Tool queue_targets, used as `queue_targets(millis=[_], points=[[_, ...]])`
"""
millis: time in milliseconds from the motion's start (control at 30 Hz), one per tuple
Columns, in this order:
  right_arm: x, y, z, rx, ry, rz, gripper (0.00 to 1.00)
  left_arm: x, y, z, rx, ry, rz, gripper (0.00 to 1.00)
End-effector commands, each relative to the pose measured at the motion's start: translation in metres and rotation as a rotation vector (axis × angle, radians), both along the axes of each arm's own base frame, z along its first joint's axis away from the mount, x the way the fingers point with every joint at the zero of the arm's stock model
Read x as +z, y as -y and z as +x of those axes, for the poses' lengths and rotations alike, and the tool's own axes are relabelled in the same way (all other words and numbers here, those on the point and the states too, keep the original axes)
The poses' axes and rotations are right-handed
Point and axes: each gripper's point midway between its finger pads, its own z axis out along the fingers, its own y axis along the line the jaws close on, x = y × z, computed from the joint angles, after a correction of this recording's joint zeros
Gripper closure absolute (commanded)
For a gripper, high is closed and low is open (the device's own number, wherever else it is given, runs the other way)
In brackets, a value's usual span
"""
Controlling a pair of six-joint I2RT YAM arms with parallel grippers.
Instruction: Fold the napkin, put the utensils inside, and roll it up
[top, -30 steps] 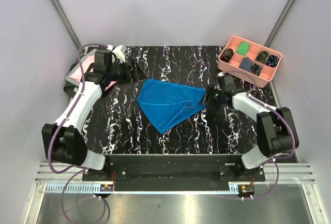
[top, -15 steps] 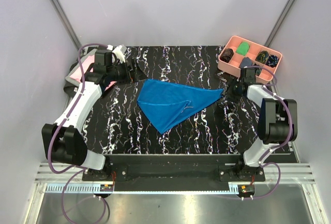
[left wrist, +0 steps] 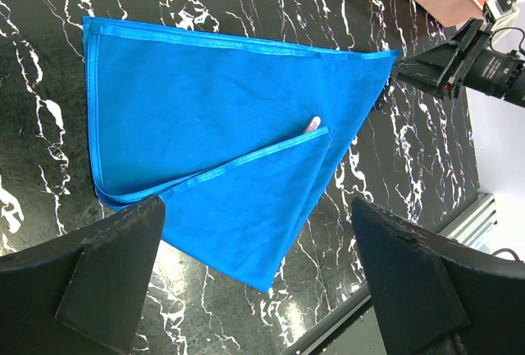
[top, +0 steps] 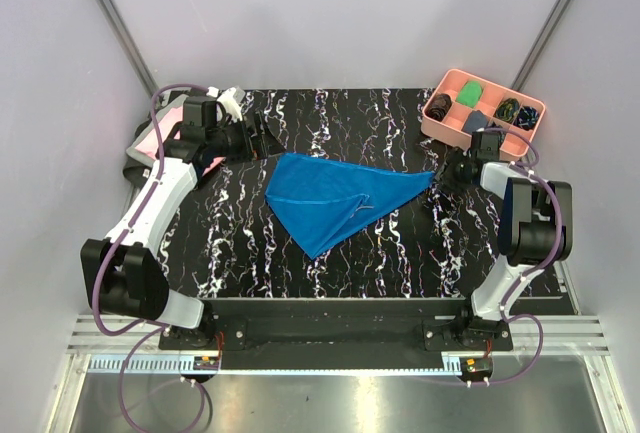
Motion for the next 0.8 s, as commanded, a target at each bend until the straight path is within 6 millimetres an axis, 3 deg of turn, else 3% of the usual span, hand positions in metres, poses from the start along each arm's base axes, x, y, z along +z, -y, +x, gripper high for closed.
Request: queue_targets(millis=[0,333,767], points=[[0.025,-0.002,0.027,0.010,0.108,0.035,0.49,0.019,0.006,0.001,-0.029,0.068,-0.031,0.01],[0.011,0.005,0.038,0.002,0.089,0.030,0.48,0.020,0.006,0.001,-0.028,0.071,-0.030,0.01],[-0.001,0.008,0.034,-0.016,0.058,0.026,0.65,0.019,0.007,0.001,-0.030,0.068,-0.035,0.01]])
